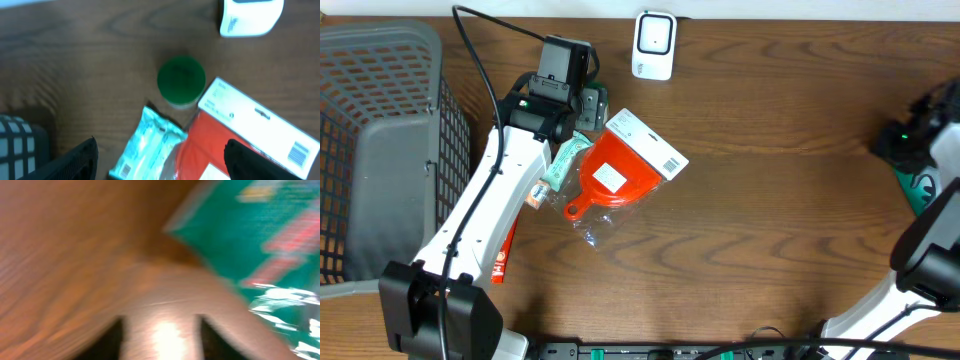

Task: Scan the item barcode
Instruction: 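Set the gloves bag at the right table edge and release it, then move the left gripper over the green-lidded jar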

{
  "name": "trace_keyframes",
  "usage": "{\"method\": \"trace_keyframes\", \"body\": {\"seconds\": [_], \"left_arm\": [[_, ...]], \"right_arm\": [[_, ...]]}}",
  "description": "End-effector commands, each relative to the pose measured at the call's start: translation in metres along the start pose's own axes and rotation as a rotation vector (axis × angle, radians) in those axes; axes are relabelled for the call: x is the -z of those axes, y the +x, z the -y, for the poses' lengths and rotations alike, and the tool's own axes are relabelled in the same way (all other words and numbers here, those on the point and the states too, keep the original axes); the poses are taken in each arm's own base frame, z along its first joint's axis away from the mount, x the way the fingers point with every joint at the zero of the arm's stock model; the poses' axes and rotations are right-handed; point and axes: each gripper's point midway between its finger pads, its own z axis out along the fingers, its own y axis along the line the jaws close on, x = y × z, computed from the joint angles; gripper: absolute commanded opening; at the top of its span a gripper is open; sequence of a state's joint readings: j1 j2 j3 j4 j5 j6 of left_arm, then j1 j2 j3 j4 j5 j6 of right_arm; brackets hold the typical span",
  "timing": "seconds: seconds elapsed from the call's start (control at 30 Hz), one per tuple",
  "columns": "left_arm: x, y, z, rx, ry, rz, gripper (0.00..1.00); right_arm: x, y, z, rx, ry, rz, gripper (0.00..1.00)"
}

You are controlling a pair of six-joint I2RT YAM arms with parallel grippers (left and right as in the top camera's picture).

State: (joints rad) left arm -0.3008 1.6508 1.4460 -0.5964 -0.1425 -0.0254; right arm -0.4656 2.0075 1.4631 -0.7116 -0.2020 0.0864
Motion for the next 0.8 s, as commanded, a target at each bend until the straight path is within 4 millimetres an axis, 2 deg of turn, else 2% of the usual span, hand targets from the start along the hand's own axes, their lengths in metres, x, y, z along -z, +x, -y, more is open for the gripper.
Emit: {"method": "trace_keyframes", "body": {"seconds": [0.0, 0.07, 0.13, 0.23, 0.33, 0.43, 0.53, 0.63, 0.7, 0.77], "left_arm": [[0.012, -0.014, -0.011, 0.011, -0.034, 0.058, 0.81], [0.024, -0.024, -0.015, 0.019, -0.044, 0.101, 0.81], [0.048, -0.039, -0.027, 0.035, -0.094, 0.172, 0.81], [0.087, -0.050, -0.044, 0.031, -0.169, 0.244, 0.81], [0.119, -0.047, -0.052, 0.009, -0.195, 0.266, 0.81], [0.136, -0.037, -0.063, 0.010, -0.235, 0.280, 0.81], [0.137, -0.023, -0.083, 0.044, -0.290, 0.282, 0.81], [0.123, -0.005, -0.107, 0.100, -0.331, 0.231, 0.81], [0.110, 0.005, -0.114, 0.117, -0.296, 0.195, 0.81], [0.097, 0.009, -0.114, 0.131, -0.198, 0.174, 0.81]], "right_arm": [[-0.005, 0.015, -0.073, 0.165, -0.182, -0.044, 0.73], [-0.006, 0.022, -0.094, 0.210, -0.194, -0.056, 0.77], [-0.005, 0.029, -0.117, 0.262, -0.211, -0.062, 0.82], [0.000, 0.035, -0.138, 0.276, -0.232, -0.061, 0.86], [0.010, 0.046, -0.163, 0.307, -0.310, -0.081, 0.86], [0.016, 0.063, -0.188, 0.356, -0.348, -0.110, 0.88], [0.016, 0.081, -0.204, 0.421, -0.317, -0.136, 0.92], [0.014, 0.095, -0.217, 0.484, -0.267, -0.144, 0.97], [0.015, 0.100, -0.224, 0.510, -0.261, -0.142, 0.99], [0.018, 0.103, -0.231, 0.516, -0.268, -0.139, 0.99]]}}
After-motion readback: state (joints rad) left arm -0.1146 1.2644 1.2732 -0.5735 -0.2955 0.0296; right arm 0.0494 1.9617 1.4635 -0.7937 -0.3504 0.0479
